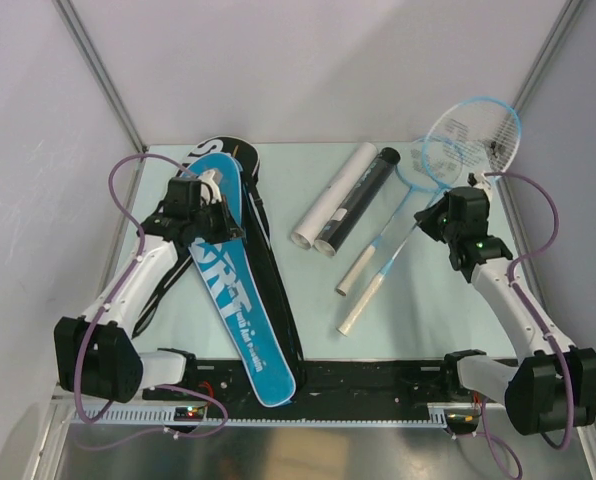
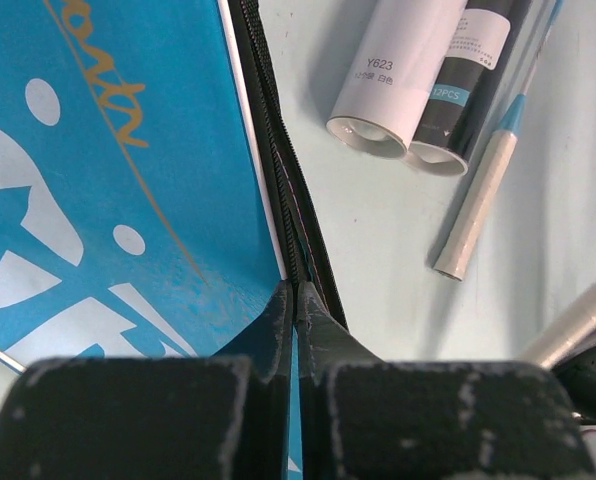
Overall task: Pack up the badminton gear
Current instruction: Pick up the racket from the center of the board, then place the racket in the racket bag.
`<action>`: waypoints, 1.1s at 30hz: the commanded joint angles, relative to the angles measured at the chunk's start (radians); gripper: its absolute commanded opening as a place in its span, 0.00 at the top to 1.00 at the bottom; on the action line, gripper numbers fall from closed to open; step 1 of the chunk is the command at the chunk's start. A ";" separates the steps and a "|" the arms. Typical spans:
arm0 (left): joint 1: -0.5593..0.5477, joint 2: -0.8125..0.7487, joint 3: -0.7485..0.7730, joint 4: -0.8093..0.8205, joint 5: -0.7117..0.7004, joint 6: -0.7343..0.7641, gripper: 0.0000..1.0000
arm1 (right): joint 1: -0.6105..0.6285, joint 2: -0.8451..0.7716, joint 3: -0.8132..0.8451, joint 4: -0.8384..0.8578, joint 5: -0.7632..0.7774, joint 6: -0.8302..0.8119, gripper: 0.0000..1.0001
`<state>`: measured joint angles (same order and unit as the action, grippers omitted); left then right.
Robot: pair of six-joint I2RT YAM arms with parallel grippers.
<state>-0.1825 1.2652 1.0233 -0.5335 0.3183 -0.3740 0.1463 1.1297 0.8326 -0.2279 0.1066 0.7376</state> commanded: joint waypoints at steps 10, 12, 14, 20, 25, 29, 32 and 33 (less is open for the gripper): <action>0.002 -0.005 0.038 0.066 0.047 0.042 1.00 | 0.357 -0.045 0.151 -0.194 -0.174 -0.194 1.00; 0.002 -0.002 0.033 0.077 0.058 0.036 1.00 | 0.457 -0.027 0.151 -0.184 -0.152 -0.169 1.00; 0.003 0.000 0.029 0.087 0.066 0.033 1.00 | 0.538 -0.005 0.152 -0.162 -0.138 -0.149 1.00; 0.003 -0.003 0.018 0.104 0.080 0.022 1.00 | 0.711 0.116 0.152 -0.102 -0.133 -0.107 1.00; 0.003 -0.008 0.009 0.111 0.085 0.019 1.00 | 0.804 0.203 0.152 -0.084 -0.115 -0.096 1.00; 0.002 -0.005 0.000 0.120 0.101 0.009 1.00 | 0.864 0.257 0.156 -0.041 -0.132 -0.089 1.00; 0.002 -0.006 -0.014 0.133 0.117 -0.008 1.00 | 0.893 0.304 0.181 -0.031 -0.138 -0.080 1.00; 0.002 -0.009 -0.018 0.137 0.120 -0.013 1.00 | 0.903 0.325 0.192 -0.032 -0.133 -0.079 1.00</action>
<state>-0.1825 1.2755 1.0203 -0.4690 0.3828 -0.3603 1.0157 1.4071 0.9455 -0.3359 -0.0330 0.6373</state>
